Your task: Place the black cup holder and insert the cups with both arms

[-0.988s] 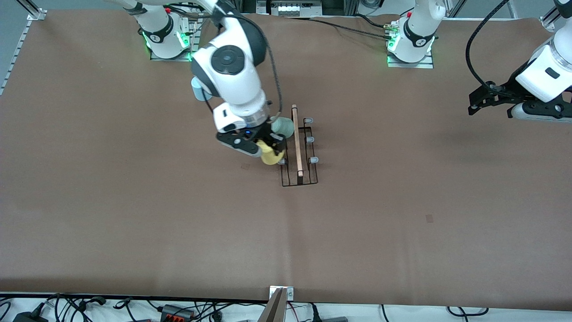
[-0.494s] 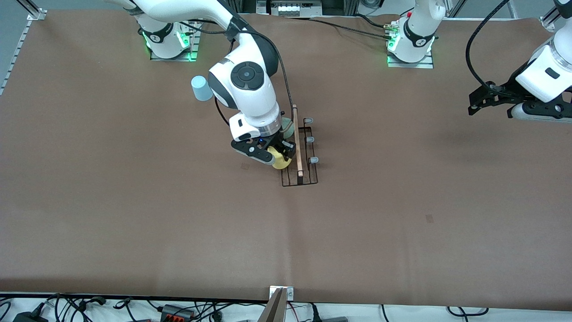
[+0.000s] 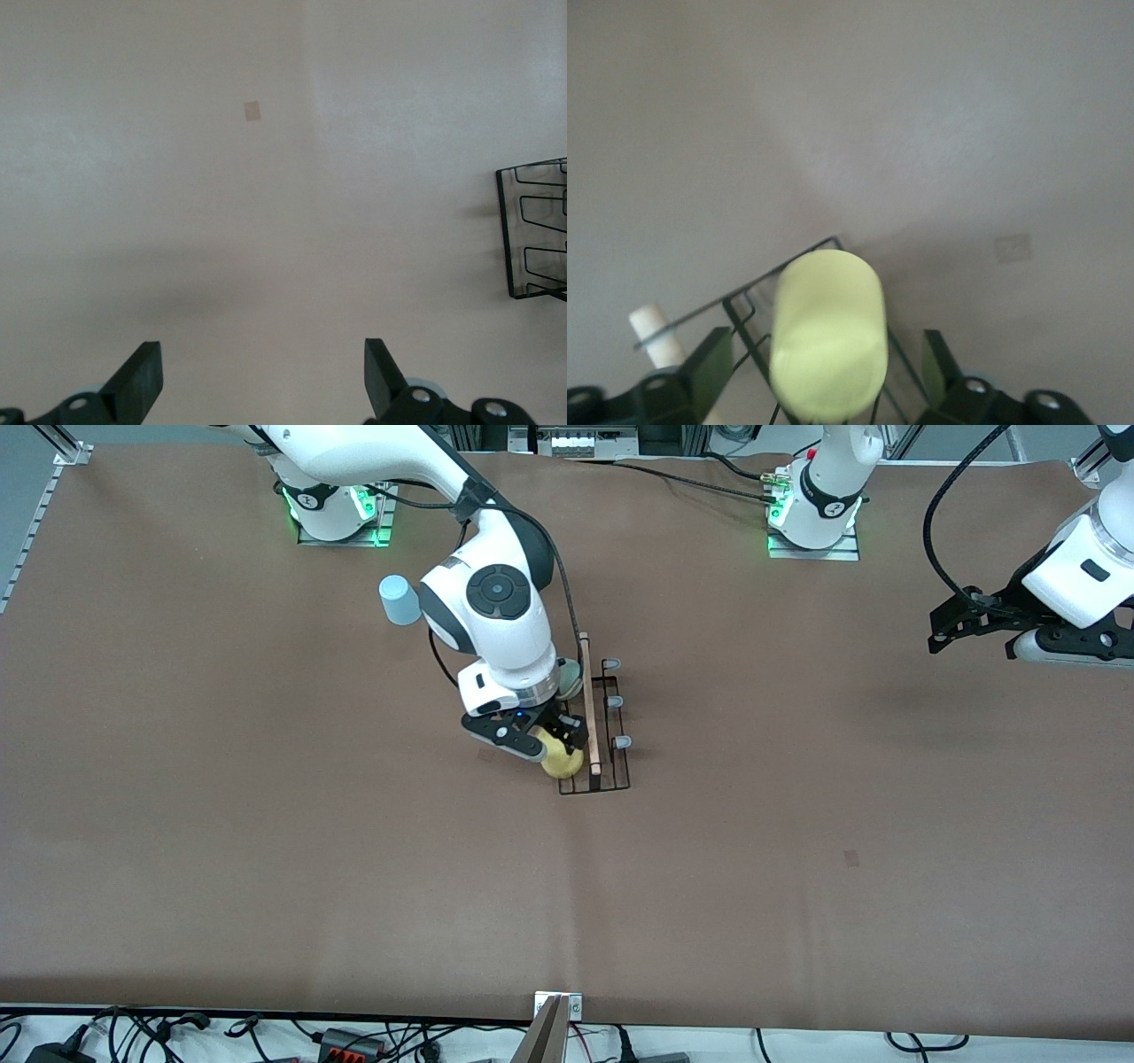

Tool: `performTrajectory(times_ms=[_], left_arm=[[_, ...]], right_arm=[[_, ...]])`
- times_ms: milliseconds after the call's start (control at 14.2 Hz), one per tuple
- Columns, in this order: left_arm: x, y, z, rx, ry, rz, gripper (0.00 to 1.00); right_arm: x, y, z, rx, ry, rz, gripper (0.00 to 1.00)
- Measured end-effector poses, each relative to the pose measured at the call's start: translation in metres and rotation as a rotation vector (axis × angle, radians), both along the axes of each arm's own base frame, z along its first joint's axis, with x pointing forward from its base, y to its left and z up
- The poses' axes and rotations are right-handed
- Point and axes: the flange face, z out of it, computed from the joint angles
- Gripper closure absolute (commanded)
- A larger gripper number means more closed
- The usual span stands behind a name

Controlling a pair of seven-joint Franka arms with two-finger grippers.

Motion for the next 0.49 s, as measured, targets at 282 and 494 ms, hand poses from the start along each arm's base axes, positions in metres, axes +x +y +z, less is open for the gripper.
performTrajectory(times_ms=[282,494], left_arm=[[0.0,0.0,0.0,0.0,0.0,0.001,0.0],[0.0,0.001,0.0,0.0,0.0,0.001,0.0]], right_arm=[[0.038,-0.125,0.082,-0.1,0.041,0.083,0.0],[0.039,-0.28,0.15,-0.127,0.086,0.201,0.0]])
